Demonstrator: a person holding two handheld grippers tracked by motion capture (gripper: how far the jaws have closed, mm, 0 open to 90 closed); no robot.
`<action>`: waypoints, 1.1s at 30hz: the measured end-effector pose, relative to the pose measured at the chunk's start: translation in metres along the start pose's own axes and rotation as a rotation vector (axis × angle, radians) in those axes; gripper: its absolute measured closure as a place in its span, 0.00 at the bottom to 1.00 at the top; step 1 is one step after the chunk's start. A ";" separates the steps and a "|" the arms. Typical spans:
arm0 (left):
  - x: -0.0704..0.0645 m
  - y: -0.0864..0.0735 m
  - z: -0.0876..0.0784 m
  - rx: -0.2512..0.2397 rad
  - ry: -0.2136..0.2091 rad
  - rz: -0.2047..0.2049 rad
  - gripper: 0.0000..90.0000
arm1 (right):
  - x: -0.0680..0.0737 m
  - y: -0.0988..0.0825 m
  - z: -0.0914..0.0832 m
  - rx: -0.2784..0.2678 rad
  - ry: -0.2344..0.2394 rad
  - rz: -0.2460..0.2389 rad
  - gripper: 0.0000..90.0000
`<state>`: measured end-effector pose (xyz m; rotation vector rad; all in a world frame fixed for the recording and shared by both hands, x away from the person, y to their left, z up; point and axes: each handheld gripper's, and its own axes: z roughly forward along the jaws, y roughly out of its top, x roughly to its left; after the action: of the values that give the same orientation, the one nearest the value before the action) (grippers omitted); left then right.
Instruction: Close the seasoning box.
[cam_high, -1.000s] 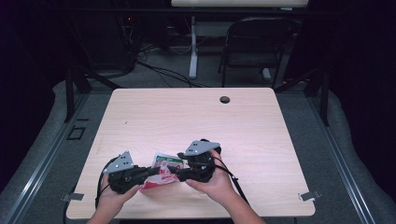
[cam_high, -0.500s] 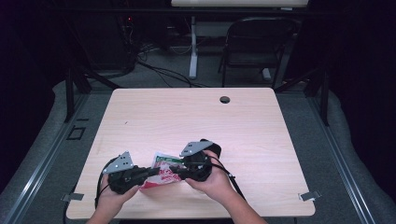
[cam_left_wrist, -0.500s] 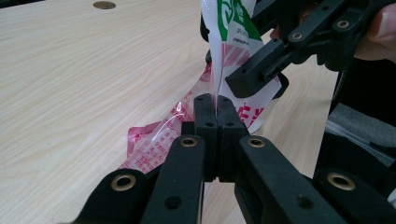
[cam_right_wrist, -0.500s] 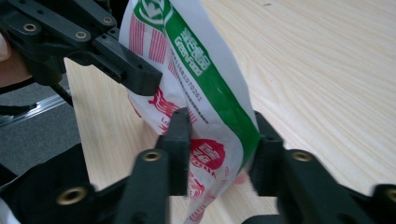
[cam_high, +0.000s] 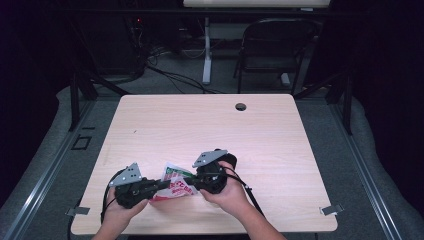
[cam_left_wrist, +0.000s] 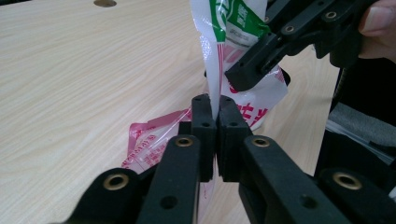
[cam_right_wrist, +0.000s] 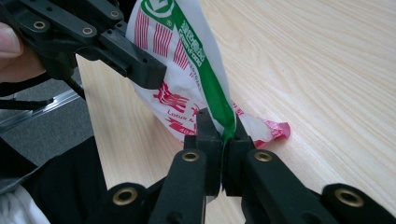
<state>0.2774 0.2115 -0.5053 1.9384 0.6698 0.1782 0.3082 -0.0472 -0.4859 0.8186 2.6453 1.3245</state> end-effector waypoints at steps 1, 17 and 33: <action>0.001 0.000 -0.001 0.000 0.005 -0.009 0.95 | 0.000 0.000 0.000 0.000 0.000 0.000 0.99; 0.014 -0.015 0.012 0.050 0.033 0.001 0.61 | 0.000 0.004 0.002 -0.021 0.003 -0.003 1.00; 0.028 -0.035 0.025 0.083 0.043 -0.037 0.64 | 0.004 0.011 0.006 -0.060 -0.021 -0.011 1.00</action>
<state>0.2978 0.2172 -0.5525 2.0045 0.7511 0.1720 0.3115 -0.0351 -0.4804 0.8045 2.5769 1.3770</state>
